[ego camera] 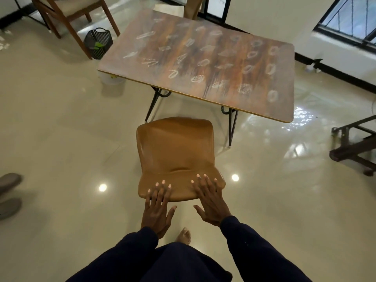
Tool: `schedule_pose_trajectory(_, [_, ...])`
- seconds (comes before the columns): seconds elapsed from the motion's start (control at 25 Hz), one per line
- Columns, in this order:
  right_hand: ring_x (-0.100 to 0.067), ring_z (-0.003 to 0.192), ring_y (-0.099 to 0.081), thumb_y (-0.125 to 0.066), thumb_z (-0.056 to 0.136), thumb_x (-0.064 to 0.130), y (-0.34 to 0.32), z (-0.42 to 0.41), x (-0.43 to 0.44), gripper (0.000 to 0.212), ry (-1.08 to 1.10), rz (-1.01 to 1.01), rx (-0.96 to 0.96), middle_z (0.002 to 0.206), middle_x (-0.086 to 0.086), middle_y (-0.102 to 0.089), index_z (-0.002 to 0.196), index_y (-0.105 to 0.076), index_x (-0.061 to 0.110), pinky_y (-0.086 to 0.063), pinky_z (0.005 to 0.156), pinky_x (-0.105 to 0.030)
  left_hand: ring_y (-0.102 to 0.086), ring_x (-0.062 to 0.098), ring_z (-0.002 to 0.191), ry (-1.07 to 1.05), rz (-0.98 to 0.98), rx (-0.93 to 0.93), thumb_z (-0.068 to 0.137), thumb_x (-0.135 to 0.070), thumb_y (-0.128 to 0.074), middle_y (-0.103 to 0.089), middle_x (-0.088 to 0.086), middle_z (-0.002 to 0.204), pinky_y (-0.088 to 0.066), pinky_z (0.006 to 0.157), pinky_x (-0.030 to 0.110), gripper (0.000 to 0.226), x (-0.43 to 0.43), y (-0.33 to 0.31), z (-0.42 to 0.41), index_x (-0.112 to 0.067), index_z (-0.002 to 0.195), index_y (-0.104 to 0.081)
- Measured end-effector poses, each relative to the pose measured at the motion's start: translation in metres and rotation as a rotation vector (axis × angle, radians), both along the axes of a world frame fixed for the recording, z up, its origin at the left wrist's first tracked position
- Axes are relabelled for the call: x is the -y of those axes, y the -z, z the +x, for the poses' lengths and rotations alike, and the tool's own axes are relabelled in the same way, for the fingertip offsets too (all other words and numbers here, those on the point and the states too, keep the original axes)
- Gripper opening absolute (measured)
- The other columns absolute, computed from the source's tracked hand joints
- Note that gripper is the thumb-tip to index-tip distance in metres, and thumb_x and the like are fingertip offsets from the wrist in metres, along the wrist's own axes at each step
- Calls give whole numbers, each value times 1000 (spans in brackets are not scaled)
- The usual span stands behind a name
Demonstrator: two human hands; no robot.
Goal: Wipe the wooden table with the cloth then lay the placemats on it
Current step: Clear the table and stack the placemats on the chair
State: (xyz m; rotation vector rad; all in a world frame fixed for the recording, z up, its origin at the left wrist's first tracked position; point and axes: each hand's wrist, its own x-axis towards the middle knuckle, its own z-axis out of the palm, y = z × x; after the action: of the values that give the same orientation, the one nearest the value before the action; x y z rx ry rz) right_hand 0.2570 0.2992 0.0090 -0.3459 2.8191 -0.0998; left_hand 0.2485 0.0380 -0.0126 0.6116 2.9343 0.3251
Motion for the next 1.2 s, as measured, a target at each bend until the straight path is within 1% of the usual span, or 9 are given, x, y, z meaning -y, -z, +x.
schedule_pose_trajectory(0.16, [-43,161,-16,-53,90,62,3,2,2,99,21,-44,11,175,-17,-16,170,-14,20,-17,125,-68,-17,35,161,-49,16,-28,105,-53,-41,-16,14,175,-20,127,60,72,-9,6,-2,-13,164,-31])
schedule_pose_trajectory(0.24, [-44,161,-16,-54,89,60,3,0,2,99,29,-51,14,175,-17,-16,170,-13,20,-18,125,-69,-18,36,161,-41,14,-46,105,-54,-42,-16,15,174,-21,126,61,74,-10,8,-7,-13,165,-30])
schedule_pose_trajectory(0.44, [-48,156,-26,-61,82,60,-6,-31,5,102,74,-40,40,171,-19,-27,168,-24,19,-21,123,-71,-17,38,161,-39,13,-58,102,-60,-44,-18,20,173,-19,127,61,81,-14,3,-49,-14,165,-22])
schedule_pose_trajectory(0.52, [-49,155,-29,-64,79,60,-10,-49,9,104,95,-39,50,170,-20,-28,166,-26,19,-23,123,-72,-17,39,161,-25,6,-54,102,-64,-41,-16,20,173,-18,127,61,83,-13,-2,-77,-15,166,-20])
schedule_pose_trajectory(0.72, [-49,154,-32,-68,74,62,-11,-96,19,106,179,-27,62,168,-20,-33,164,-29,20,-23,121,-75,-15,38,161,94,-26,-96,103,-68,-37,-10,18,175,-23,126,63,86,-6,-9,-153,-15,167,-15])
schedule_pose_trajectory(0.88, [-52,155,-29,-71,69,59,-9,-123,38,110,249,-9,57,169,-21,-31,164,-30,20,-18,119,-78,-14,37,162,161,-3,-125,104,-69,-30,-10,18,175,-22,126,63,85,5,-5,-193,-18,168,-9])
schedule_pose_trajectory(0.96, [-53,154,-28,-72,66,58,-9,-135,51,112,270,6,18,169,-22,-31,163,-31,19,-15,120,-79,-17,37,161,193,1,-137,105,-69,-29,-11,18,175,-23,125,63,84,16,-5,-210,-17,168,-11])
schedule_pose_trajectory(1.08, [-53,156,-24,-70,68,56,-8,-154,77,112,326,18,11,171,-22,-27,165,-28,18,-12,122,-77,-17,37,161,250,2,-118,105,-67,-30,-12,18,175,-22,126,62,82,39,-7,-242,-16,168,-13])
schedule_pose_trajectory(1.2, [-52,156,-25,-72,69,55,-9,-165,108,112,389,37,28,170,-22,-28,165,-29,17,-15,122,-75,-13,33,162,317,-5,-98,106,-63,-30,-8,15,176,-22,126,61,79,65,-8,-264,-15,168,-17])
